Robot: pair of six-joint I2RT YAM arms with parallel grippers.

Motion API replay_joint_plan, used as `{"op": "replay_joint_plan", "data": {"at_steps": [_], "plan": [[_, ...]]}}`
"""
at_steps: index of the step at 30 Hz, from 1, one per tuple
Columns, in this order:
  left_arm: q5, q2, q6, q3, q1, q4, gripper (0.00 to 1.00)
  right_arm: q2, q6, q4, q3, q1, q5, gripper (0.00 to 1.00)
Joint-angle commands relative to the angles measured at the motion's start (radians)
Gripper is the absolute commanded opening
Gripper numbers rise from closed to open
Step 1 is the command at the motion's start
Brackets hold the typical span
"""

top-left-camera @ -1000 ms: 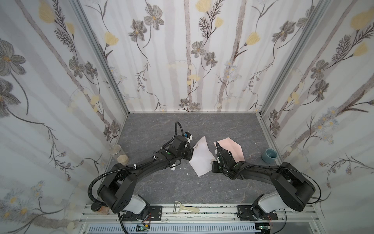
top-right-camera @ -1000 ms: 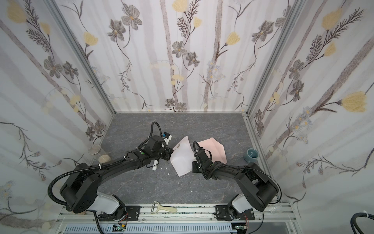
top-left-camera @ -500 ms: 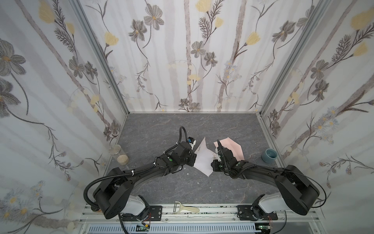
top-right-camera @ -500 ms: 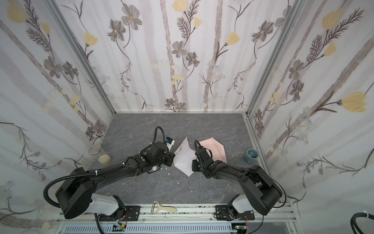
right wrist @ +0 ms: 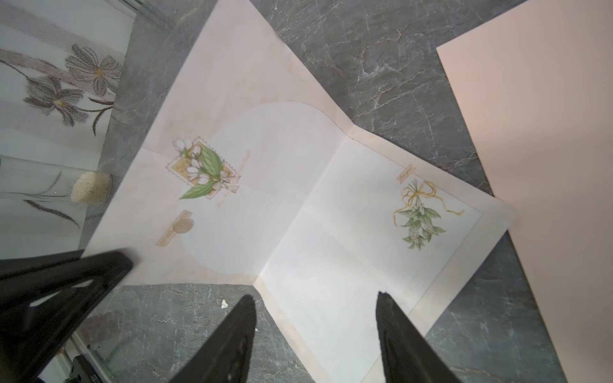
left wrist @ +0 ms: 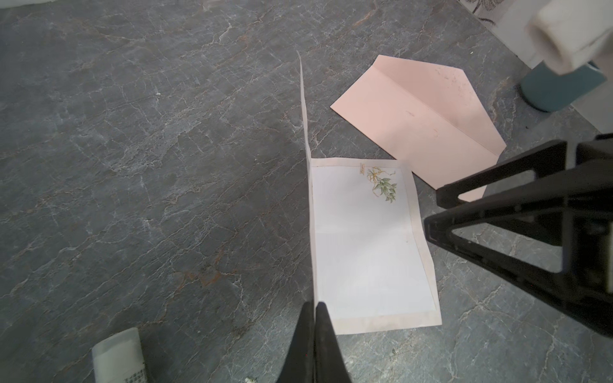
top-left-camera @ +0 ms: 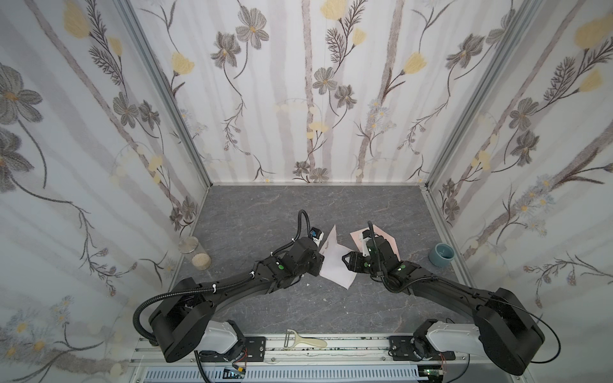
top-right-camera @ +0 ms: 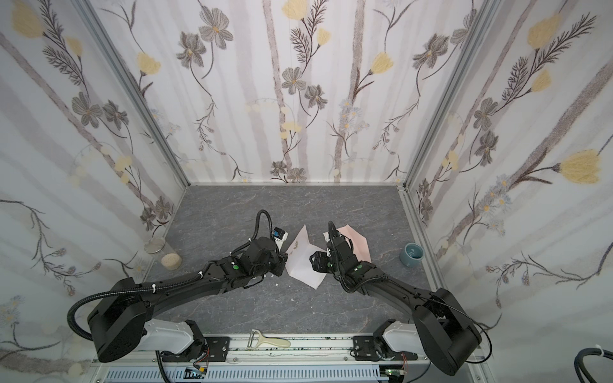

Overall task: Place the letter into the envelope and seal it
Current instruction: 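Lift the right gripper off the letter and bring it toward the left gripper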

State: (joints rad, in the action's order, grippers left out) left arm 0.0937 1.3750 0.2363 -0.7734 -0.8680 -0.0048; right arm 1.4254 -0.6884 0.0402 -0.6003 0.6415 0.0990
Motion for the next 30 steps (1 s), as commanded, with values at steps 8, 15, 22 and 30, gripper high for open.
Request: {"op": "replay_joint_plan", "data": {"at_steps": [8, 15, 22, 30], "plan": [[0.076, -0.013, -0.026, -0.005, -0.038, 0.023, 0.00, 0.058, -0.012, -0.043, -0.180, -0.015, 0.007, 0.64], [0.103, 0.026, -0.012, -0.018, -0.085, 0.023, 0.00, 0.133, -0.080, -0.025, -0.272, -0.013, 0.011, 0.68], [0.120, 0.047, 0.002, -0.032, -0.114, 0.023, 0.00, 0.163, -0.105, -0.017, -0.261, -0.012, 0.011, 0.69], [0.102, 0.052, 0.014, -0.039, -0.128, 0.024, 0.00, 0.231, -0.120, -0.005, -0.270, -0.011, 0.013, 0.69]]}}
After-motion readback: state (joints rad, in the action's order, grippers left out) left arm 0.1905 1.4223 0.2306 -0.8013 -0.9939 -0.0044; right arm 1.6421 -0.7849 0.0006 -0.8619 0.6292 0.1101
